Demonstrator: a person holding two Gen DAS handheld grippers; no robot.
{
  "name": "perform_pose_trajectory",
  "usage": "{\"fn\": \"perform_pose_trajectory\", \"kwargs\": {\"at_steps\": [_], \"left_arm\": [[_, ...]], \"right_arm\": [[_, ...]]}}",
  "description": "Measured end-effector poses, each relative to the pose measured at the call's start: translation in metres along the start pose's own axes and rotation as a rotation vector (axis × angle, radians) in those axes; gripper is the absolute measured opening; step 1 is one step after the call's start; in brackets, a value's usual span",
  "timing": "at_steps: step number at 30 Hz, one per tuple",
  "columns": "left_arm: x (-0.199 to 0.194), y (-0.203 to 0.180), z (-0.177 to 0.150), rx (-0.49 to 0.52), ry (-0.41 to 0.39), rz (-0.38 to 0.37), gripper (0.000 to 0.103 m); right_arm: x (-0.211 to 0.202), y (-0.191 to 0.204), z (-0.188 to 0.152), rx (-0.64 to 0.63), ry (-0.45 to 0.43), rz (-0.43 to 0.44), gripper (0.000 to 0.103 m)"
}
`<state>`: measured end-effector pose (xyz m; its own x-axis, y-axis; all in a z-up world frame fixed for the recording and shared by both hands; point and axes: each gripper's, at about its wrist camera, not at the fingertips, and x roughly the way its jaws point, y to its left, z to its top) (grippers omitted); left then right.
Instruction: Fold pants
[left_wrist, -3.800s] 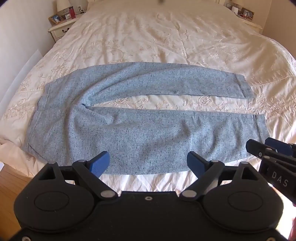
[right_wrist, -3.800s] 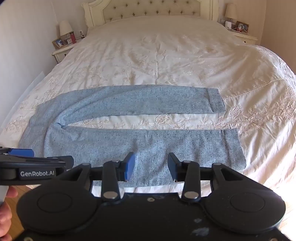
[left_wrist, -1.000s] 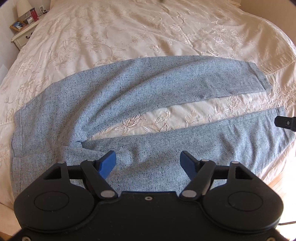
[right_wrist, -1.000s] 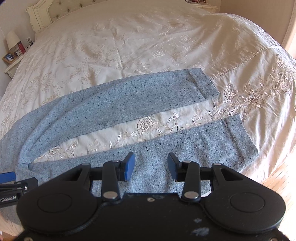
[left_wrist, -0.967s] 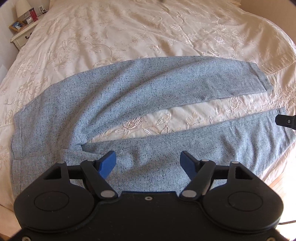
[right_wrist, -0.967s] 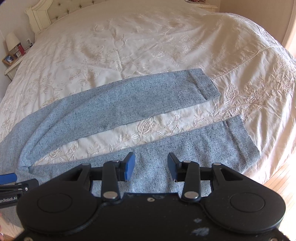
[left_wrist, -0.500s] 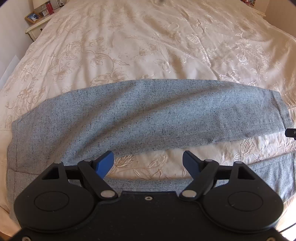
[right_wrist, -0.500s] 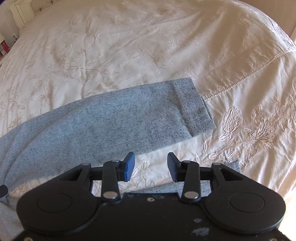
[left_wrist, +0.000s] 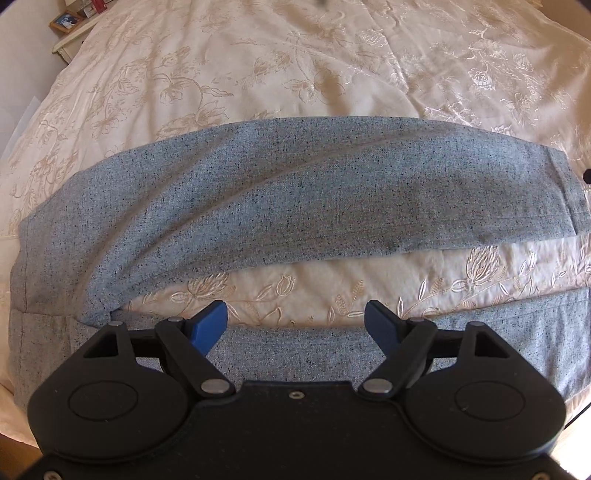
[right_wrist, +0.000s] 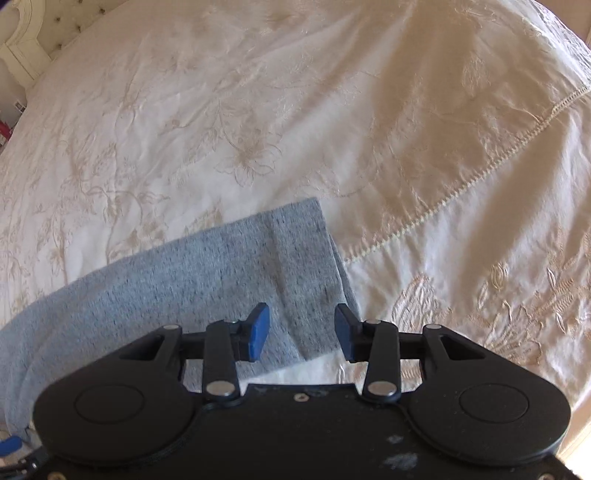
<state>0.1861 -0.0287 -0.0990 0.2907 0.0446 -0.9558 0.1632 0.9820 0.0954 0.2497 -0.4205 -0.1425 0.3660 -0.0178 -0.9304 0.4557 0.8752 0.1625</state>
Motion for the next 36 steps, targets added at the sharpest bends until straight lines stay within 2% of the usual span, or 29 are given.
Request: {"fn": "perform_pose_trajectory", "kwargs": {"at_steps": [4,7,9,12,15,17,18,19,20,23,25,28,29,30,33,36], "left_arm": [[-0.01,0.005,0.002,-0.057,-0.011,0.022,0.082],[-0.017,0.011,0.0,-0.097,-0.012,0.046,0.082],[-0.021,0.014,-0.002,-0.12,-0.01,0.062,0.082],[-0.025,0.022,-0.006,-0.159,-0.004,0.08,0.082],[-0.025,0.03,-0.01,-0.192,0.005,0.094,0.082],[-0.025,0.036,-0.011,-0.212,0.006,0.1,0.082],[-0.025,0.039,-0.011,-0.221,0.006,0.101,0.082],[-0.024,0.041,-0.01,-0.228,0.006,0.101,0.082],[-0.023,0.046,-0.01,-0.236,0.006,0.102,0.082],[-0.02,0.054,-0.002,-0.254,0.003,0.098,0.082],[-0.02,0.059,0.002,-0.258,-0.003,0.094,0.082],[-0.018,0.061,0.008,-0.255,-0.007,0.111,0.082],[-0.018,0.062,0.009,-0.254,-0.008,0.114,0.082],[-0.018,0.062,0.009,-0.255,-0.009,0.115,0.082],[-0.018,0.061,0.003,-0.263,-0.007,0.105,0.082],[-0.016,0.057,-0.008,-0.261,0.007,0.08,0.082]], "right_arm": [[0.032,0.027,0.045,0.046,0.017,0.029,0.042],[0.061,0.04,0.074,0.158,0.076,0.06,0.042],[0.079,0.049,0.086,0.219,0.121,0.044,0.042],[0.102,0.058,0.094,0.267,0.2,-0.009,0.042],[0.116,0.06,0.088,0.284,0.272,-0.08,0.041],[0.118,0.06,0.08,0.281,0.29,-0.099,0.039],[0.113,0.057,0.074,0.265,0.276,-0.087,0.035],[0.109,0.056,0.067,0.241,0.267,-0.075,0.012],[0.106,0.054,0.062,0.226,0.272,-0.068,0.002],[0.091,0.045,0.043,0.193,0.259,-0.028,0.002],[0.08,0.046,0.036,0.102,0.218,0.003,0.002],[0.062,0.051,0.031,-0.028,0.199,-0.018,0.017],[0.056,0.048,0.028,-0.04,0.207,-0.008,0.023],[0.05,0.044,0.022,-0.046,0.217,0.016,0.025],[0.034,0.029,-0.005,-0.122,0.257,0.075,0.029],[0.031,0.019,-0.042,-0.262,0.336,0.113,0.032]]}}
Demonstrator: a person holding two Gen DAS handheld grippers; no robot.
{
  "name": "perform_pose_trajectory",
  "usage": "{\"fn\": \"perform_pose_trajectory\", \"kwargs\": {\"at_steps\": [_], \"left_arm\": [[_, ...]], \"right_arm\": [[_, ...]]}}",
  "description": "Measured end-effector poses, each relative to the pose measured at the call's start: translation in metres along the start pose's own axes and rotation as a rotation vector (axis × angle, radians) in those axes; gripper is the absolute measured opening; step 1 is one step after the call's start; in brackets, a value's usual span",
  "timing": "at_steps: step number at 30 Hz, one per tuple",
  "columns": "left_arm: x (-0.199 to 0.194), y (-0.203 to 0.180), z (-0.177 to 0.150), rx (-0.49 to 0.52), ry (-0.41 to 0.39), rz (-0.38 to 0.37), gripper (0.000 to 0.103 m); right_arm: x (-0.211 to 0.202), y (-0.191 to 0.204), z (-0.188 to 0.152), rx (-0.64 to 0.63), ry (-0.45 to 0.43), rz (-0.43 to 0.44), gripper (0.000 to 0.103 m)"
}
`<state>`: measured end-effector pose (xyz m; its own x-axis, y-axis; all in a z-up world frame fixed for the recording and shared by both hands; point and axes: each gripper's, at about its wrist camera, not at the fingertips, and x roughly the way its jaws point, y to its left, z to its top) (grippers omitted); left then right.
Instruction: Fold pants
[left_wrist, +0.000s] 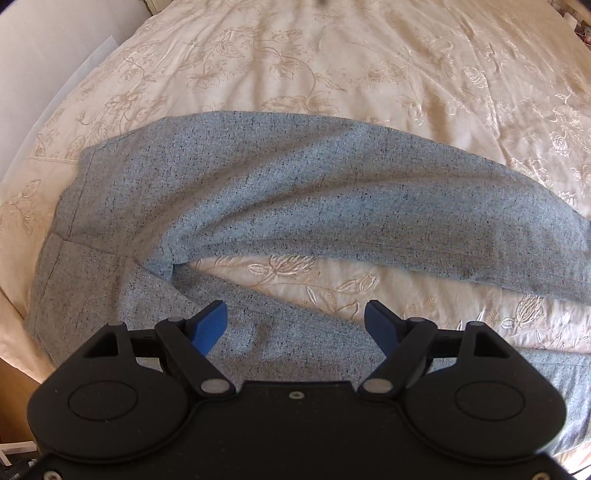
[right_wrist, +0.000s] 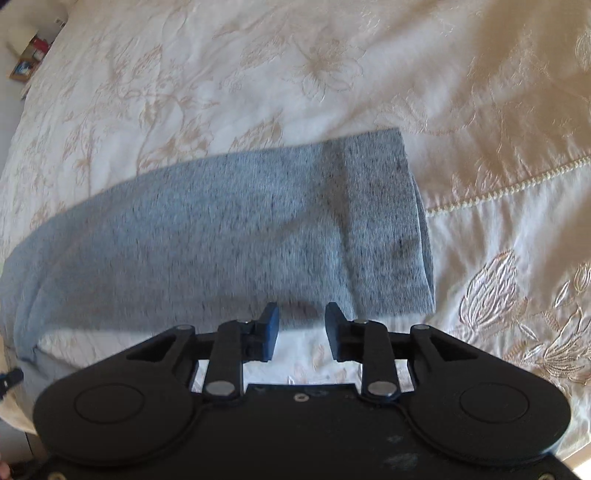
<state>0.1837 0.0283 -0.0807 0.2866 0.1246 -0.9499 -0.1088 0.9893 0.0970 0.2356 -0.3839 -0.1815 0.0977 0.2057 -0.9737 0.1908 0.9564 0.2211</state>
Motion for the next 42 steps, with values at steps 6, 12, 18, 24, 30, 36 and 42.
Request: {"fn": "perform_pose_trajectory", "kwargs": {"at_steps": [6,12,18,24,30,36,42], "left_arm": [[0.009,-0.007,-0.021,0.035,0.062,0.004,0.082],[0.007,-0.004,-0.033,0.048,0.063,0.015,0.082],[0.016,0.005,-0.056,0.05,0.068,0.019,0.082],[0.035,0.011,-0.075,0.04,0.069,0.032,0.082],[0.064,0.001,-0.082,0.053,0.101,0.0,0.082],[0.075,-0.008,-0.078,0.088,0.133,0.002,0.084],[0.046,0.009,-0.056,0.038,0.08,0.008,0.083]], "right_arm": [[0.018,0.013,-0.045,-0.262,0.045,0.084,0.033],[0.037,0.043,-0.059,-0.606,0.097,0.076,0.034],[0.056,0.08,-0.06,-0.801,0.101,0.094,0.034],[0.065,0.109,-0.082,-0.887,0.075,0.089,0.003],[0.049,0.101,-0.086,-0.866,0.034,0.006,0.001],[0.049,0.112,-0.074,-0.74,0.013,0.038,0.008],[0.009,0.111,0.0,-0.643,-0.317,0.038,0.033]]}}
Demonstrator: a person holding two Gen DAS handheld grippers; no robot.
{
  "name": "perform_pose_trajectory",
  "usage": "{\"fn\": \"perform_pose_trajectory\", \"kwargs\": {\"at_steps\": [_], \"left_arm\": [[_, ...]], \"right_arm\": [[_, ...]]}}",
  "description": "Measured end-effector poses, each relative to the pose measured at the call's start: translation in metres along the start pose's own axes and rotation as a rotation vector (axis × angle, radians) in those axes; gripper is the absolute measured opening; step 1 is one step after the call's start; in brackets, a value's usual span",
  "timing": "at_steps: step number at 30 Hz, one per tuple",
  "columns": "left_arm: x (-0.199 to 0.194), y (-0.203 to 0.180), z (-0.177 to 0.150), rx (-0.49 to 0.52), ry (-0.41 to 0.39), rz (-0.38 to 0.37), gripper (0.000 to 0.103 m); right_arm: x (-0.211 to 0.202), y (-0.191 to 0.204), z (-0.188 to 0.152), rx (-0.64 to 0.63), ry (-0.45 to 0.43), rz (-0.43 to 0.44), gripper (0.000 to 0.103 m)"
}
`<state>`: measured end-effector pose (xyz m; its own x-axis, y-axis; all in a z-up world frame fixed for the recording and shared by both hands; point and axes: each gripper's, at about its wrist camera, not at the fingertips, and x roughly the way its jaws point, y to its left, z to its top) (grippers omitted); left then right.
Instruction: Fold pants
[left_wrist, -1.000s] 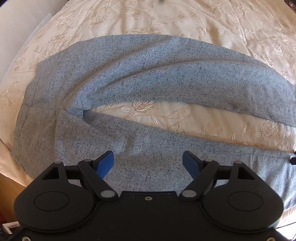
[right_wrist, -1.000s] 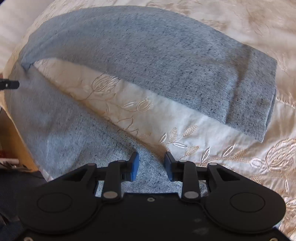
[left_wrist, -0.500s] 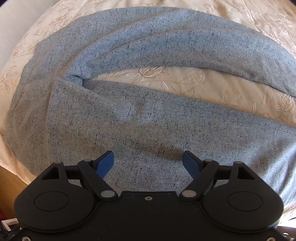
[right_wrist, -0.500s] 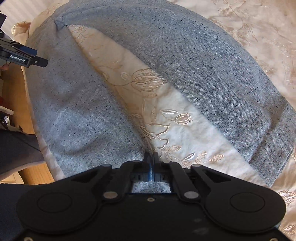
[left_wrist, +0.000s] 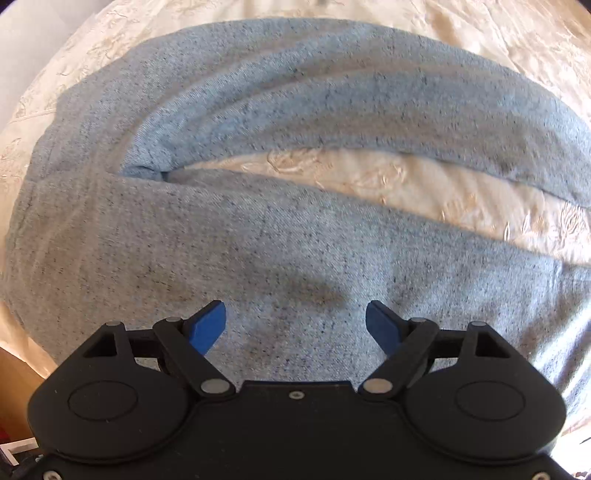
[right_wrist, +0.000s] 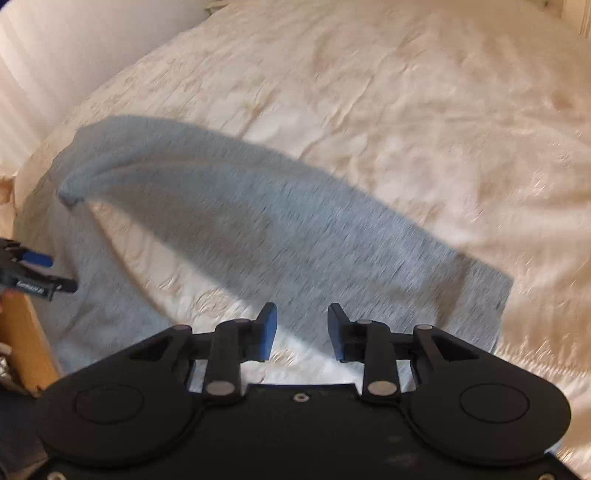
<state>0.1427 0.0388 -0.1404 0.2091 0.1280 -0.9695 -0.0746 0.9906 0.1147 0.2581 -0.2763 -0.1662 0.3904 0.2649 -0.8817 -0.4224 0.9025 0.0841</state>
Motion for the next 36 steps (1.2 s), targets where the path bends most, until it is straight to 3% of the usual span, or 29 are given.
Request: {"fn": "perform_pose_trajectory", "kwargs": {"at_steps": [3,6,13,16,20,21,22,23,29,33,36], "left_arm": [[-0.013,0.008,0.014,-0.039,-0.025,0.01,0.083],[-0.02,0.015,0.026,-0.072,-0.038,0.026,0.083],[-0.034,0.033,0.03,-0.137,-0.037,0.034,0.083],[-0.036,0.042,0.034,-0.157,-0.021,0.035,0.083],[-0.036,0.052,0.045,-0.178,-0.013,0.032,0.083],[-0.035,0.054,0.05,-0.184,-0.014,0.027,0.083],[-0.034,0.056,0.056,-0.189,-0.013,0.021,0.083],[-0.033,0.058,0.063,-0.194,-0.013,0.013,0.083],[-0.02,0.067,0.126,-0.184,0.011,-0.046,0.083],[-0.001,0.08,0.181,-0.219,0.051,-0.121,0.084],[0.018,0.093,0.216,-0.285,0.085,-0.178,0.084]], "right_arm": [[0.025,-0.019,0.033,-0.12,0.006,-0.029,0.033],[0.059,-0.034,0.057,-0.249,0.073,-0.02,0.033],[0.124,-0.052,0.076,-0.43,0.229,0.105,0.034],[0.149,-0.059,0.08,-0.411,0.284,0.165,0.036],[0.166,-0.071,0.088,-0.286,0.34,0.271,0.039],[0.166,-0.073,0.09,-0.249,0.368,0.3,0.037],[0.165,-0.072,0.09,-0.231,0.386,0.312,0.027],[0.161,-0.068,0.089,-0.257,0.377,0.296,0.004],[0.083,-0.028,0.062,-0.418,0.173,0.232,0.005],[0.05,0.009,0.035,-0.493,0.112,0.171,0.005],[0.038,0.037,0.007,-0.556,0.114,0.124,0.005]]}}
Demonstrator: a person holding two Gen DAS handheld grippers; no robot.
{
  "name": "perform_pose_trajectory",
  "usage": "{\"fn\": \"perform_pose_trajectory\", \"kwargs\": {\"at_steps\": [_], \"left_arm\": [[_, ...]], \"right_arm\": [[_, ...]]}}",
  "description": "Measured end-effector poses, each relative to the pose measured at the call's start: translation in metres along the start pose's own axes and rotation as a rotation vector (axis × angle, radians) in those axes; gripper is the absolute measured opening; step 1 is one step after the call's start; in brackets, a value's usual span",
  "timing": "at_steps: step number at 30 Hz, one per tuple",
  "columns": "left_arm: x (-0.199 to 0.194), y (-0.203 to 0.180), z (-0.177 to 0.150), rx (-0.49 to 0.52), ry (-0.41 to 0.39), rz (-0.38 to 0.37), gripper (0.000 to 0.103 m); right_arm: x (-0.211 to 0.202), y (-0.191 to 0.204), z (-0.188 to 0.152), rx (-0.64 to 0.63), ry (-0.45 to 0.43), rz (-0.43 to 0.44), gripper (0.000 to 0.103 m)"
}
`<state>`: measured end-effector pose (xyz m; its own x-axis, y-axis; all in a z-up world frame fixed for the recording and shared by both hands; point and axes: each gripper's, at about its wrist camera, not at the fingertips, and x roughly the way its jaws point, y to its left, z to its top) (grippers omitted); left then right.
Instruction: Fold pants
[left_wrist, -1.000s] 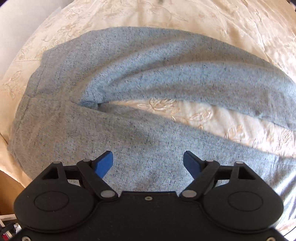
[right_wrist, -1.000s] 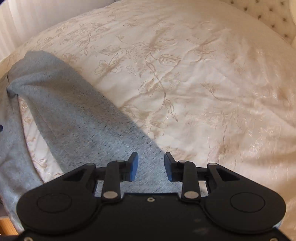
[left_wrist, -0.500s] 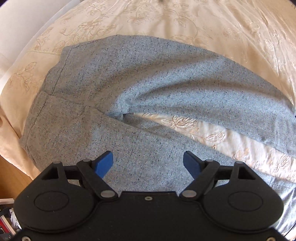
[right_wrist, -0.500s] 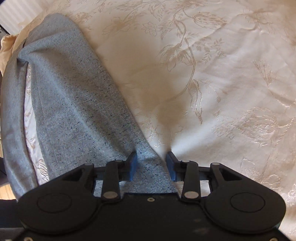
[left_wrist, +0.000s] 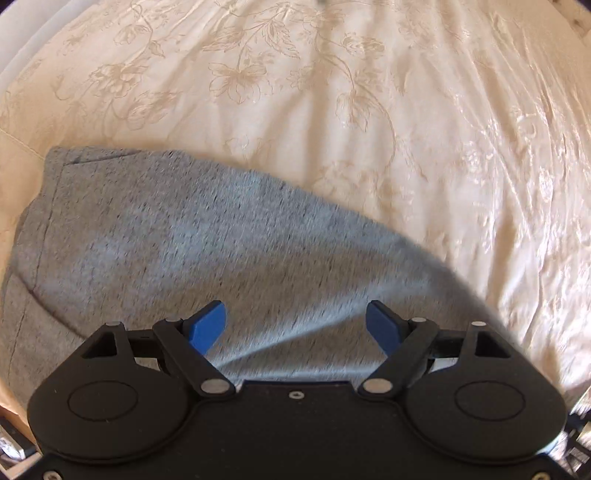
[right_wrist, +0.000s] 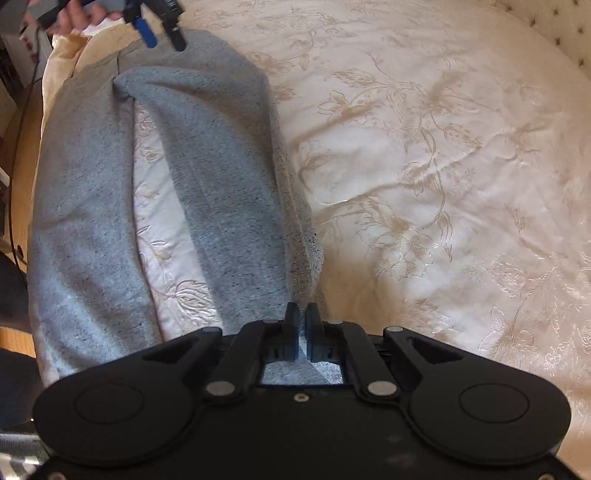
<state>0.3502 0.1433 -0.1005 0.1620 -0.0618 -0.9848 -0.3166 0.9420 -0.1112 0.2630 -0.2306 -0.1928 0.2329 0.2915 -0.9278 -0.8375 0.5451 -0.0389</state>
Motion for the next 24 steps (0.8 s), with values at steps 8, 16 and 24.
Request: {"fn": "perform_pose_trajectory", "kwargs": {"at_steps": [8,16,24], "left_arm": [[0.054,0.0,0.051,-0.039,0.099,0.022,0.084],[0.093,-0.001,0.062,-0.043,0.152,0.001,0.066],[0.041,0.01,0.028,-0.021,0.033,-0.006,0.006]], "right_arm": [[0.015,0.043,-0.009,0.023,0.074,-0.088,0.005],[0.013,0.048,-0.003,0.085,0.107,-0.16,0.005],[-0.011,0.057,-0.002,0.106,0.073,-0.233,0.005]]}}
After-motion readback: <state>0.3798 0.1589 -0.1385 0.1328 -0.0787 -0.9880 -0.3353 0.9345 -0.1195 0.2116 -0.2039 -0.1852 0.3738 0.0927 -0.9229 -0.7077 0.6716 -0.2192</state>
